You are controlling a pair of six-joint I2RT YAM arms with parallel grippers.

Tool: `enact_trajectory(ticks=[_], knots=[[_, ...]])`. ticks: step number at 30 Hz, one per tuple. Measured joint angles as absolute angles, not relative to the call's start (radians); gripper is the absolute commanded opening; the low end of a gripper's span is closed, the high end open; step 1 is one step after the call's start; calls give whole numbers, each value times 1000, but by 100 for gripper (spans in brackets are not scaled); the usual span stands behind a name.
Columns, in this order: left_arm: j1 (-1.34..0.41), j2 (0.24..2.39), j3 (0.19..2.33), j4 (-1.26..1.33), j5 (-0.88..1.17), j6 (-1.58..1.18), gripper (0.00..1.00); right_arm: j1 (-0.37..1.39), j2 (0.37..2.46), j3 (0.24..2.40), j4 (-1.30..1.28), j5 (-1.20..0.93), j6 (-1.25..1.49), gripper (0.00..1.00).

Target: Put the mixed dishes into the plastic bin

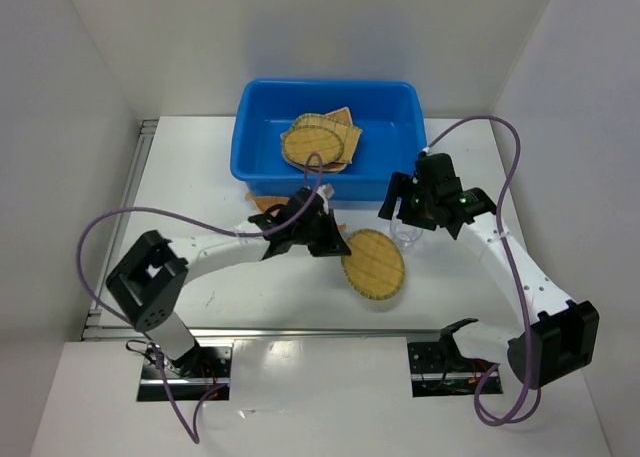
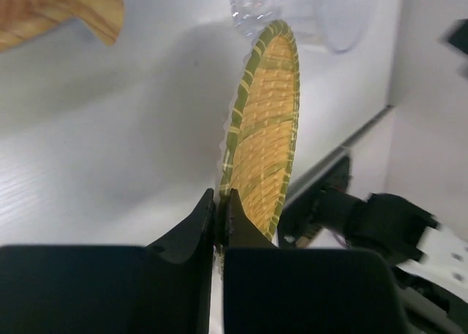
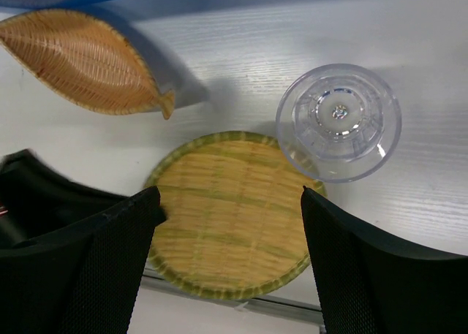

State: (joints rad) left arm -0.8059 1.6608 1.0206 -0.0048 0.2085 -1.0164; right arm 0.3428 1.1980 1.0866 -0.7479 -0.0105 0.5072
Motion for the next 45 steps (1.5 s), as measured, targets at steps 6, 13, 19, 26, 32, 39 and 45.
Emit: enact_trajectory(ticks=[6,13,19,26,32,39,45], knots=[[-613,1443,1058,-159,322,-947,0,319,1197,1114,-743,-12,499,83],[-403,1361,1222,-177,315,-952,0,318,1193,1124,-735,-30,496,83],[-324,1595,1445,-68,296,-1019,0,318,1193,1146,-728,-46,495,83],[-268,1901,1710,-79,213,-1055,0,318,1188,1147,-726,-54,487,83],[-235,2100,1910,-91,178,-1078,0,315,1172,1147,-726,-66,489,83],[-231,2277,2031,-133,175,-1081,0,313,1172,1147,-726,-78,496,82],[-231,2324,2030,-200,171,-1081,2,313,1184,1150,-726,-86,500,82]])
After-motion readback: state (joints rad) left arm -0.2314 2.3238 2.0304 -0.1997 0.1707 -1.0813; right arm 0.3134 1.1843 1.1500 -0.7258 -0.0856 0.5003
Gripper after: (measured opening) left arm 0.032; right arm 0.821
